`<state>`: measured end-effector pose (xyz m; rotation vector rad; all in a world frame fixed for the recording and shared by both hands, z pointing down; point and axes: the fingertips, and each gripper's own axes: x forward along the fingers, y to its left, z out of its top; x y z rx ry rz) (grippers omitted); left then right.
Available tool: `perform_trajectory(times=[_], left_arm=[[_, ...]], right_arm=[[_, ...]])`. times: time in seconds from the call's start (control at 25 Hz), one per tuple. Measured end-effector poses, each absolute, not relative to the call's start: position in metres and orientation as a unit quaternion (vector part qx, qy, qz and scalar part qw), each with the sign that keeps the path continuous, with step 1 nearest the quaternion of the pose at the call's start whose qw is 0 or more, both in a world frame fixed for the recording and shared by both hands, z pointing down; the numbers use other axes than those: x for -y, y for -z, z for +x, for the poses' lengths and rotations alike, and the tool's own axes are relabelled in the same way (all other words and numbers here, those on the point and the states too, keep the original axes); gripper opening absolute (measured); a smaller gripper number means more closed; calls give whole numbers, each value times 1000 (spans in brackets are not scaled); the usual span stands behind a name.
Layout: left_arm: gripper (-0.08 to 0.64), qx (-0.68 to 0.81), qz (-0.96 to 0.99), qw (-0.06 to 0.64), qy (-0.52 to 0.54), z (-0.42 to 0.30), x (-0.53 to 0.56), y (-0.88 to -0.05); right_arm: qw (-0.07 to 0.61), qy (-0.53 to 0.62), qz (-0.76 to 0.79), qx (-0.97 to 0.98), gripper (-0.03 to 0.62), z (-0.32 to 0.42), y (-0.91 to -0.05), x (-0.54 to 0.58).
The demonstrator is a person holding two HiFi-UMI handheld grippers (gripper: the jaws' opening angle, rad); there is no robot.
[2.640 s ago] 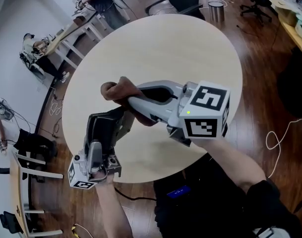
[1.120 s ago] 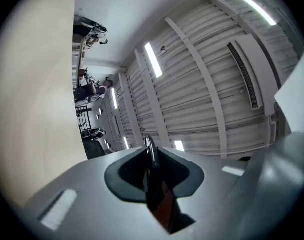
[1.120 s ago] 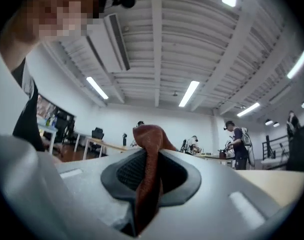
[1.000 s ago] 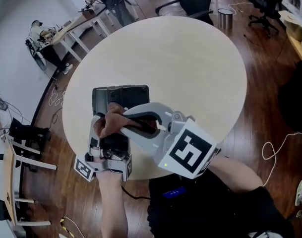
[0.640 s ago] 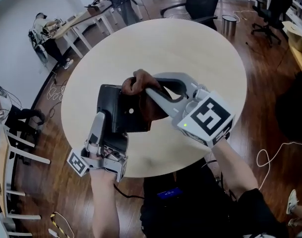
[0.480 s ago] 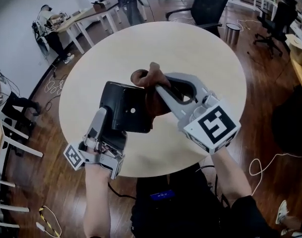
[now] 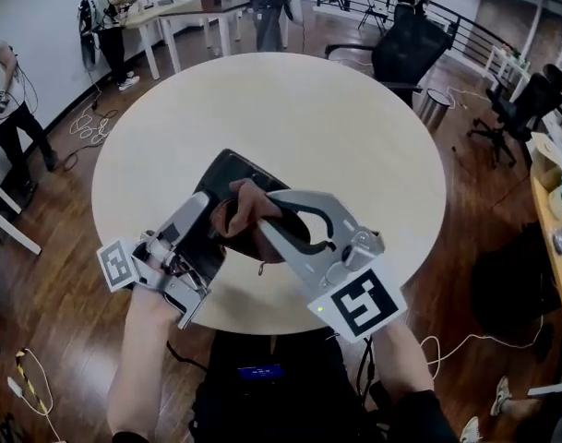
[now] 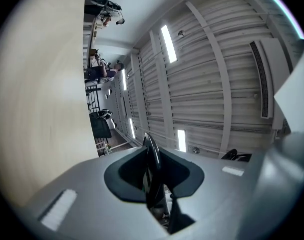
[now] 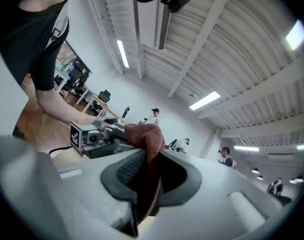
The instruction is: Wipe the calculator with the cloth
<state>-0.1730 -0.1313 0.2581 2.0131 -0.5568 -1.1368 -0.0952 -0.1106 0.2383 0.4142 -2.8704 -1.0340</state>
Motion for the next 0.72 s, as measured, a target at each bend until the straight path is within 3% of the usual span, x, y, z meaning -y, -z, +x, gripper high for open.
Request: perform_trajectory(times=[0.2, 0.4, 0.56, 0.72], left_arm=[[66, 207, 790, 377, 437, -175, 127, -260], [64, 206, 787, 376, 443, -182, 129, -262], [64, 223, 773, 377, 459, -193, 133, -265], [64, 234, 757, 380, 477, -197, 134, -269]], right_arm=[[9, 239, 199, 950, 49, -73, -235, 152], [14, 227, 276, 934, 49, -43, -238, 195], [-32, 238, 210, 948, 49, -62, -227, 138], [60, 319, 95, 941, 49, -111, -278, 63]])
